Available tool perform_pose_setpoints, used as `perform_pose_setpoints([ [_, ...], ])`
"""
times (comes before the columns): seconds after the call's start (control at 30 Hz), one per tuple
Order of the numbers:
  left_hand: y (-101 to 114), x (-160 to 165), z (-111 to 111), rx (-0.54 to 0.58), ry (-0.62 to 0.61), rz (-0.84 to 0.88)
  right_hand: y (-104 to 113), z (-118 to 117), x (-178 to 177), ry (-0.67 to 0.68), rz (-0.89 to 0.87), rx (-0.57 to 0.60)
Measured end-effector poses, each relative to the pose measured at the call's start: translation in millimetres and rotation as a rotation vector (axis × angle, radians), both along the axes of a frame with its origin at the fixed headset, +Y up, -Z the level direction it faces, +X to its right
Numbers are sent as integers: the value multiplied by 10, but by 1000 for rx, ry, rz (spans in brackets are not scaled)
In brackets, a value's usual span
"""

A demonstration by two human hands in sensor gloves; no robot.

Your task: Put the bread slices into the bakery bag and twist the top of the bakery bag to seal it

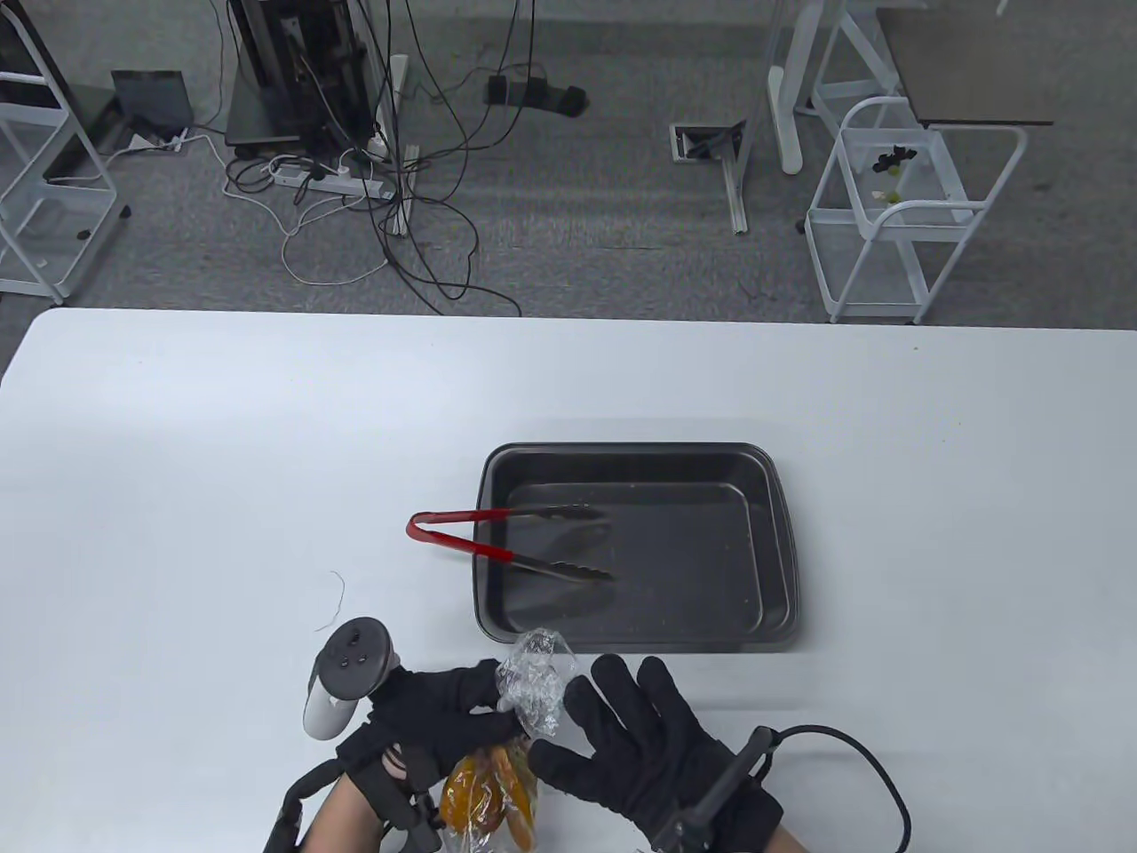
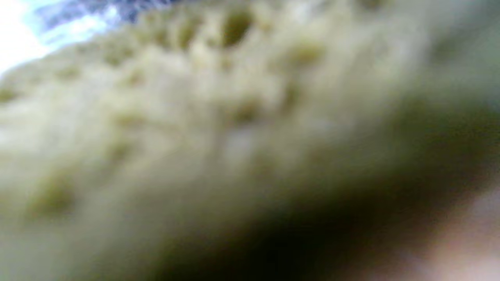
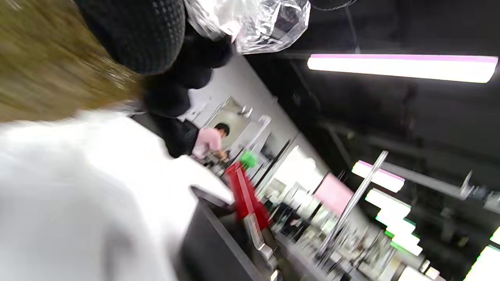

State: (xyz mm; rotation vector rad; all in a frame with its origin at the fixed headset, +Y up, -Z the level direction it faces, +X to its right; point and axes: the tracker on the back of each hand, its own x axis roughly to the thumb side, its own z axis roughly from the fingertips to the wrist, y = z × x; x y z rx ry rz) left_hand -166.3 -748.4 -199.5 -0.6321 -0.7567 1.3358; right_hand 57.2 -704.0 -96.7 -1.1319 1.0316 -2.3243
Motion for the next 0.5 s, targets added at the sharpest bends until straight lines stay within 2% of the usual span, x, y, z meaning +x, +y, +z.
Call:
perform_pose_setpoints([
  [0.1,-22,173,62,-2,-135,-60,15,-17,-29,-14,-32,10],
  [0.2,-51,364,140,-2,-219,-111,-2,-1,-56,102,-83,-17],
  [0.23,-47,397,159,-7,-232,-122,-12,9,-56,102,-84,12],
  [0.37,-6,460,194,37,-221,-228,-2,25,-90,84,-68,24],
  [0.47,100,457,239,129,-141,-403,16,14,-126,65,-72,-37],
  [0.5,163,454,271,204,-77,-502,19,-14,-140,26,-70,-101],
])
